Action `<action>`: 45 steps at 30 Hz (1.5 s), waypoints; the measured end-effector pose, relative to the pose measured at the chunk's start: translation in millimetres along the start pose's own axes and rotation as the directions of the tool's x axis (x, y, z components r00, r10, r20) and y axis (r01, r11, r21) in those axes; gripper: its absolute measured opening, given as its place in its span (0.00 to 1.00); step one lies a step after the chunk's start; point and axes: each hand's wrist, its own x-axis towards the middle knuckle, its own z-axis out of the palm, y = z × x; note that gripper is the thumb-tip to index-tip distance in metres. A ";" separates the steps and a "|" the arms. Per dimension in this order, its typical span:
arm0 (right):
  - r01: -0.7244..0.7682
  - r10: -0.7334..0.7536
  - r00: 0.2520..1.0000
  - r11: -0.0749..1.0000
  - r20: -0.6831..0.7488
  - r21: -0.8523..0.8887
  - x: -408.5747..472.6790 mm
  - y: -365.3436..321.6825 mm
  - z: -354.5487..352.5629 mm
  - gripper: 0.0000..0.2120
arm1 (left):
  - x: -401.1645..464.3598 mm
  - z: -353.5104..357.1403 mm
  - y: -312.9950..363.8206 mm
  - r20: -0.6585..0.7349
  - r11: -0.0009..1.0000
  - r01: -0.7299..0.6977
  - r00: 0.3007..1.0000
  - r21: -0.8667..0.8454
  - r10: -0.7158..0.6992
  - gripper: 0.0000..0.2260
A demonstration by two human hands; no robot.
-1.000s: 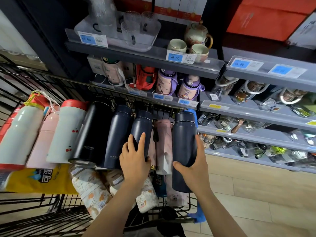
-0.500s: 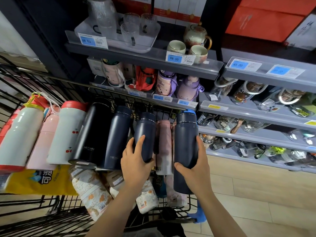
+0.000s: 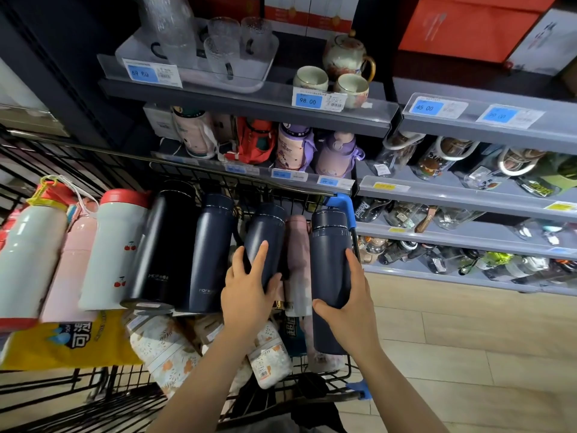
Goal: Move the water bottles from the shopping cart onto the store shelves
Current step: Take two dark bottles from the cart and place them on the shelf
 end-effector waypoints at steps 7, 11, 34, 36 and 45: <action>-0.008 0.009 0.999 1.000 -0.032 0.027 0.0 -3.9 0.4 0.48 | 8.0 -5.8 4.8 0.114 0.995 0.010 0.993 0.097 -0.021 0.35; 0.010 -0.008 0.999 0.999 -0.046 0.044 -1.7 -7.2 -1.9 0.47 | 7.7 -9.3 -1.2 0.089 0.998 -0.006 0.996 -0.058 0.011 0.34; 0.477 -0.681 0.644 0.713 -0.348 -0.513 -21.2 -31.0 -157.4 0.41 | -47.9 -47.7 164.7 -0.577 0.720 -0.639 0.707 -0.271 0.410 0.25; 0.513 -0.741 0.566 0.659 -0.361 -0.549 -17.9 -21.3 -205.0 0.39 | -54.6 -34.3 210.5 -0.609 0.686 -0.685 0.659 -0.245 0.440 0.25; 0.472 -0.838 0.307 0.546 -0.452 -0.692 -27.1 12.3 -451.8 0.45 | -77.8 1.7 465.1 -0.741 0.422 -0.886 0.412 -0.191 0.530 0.24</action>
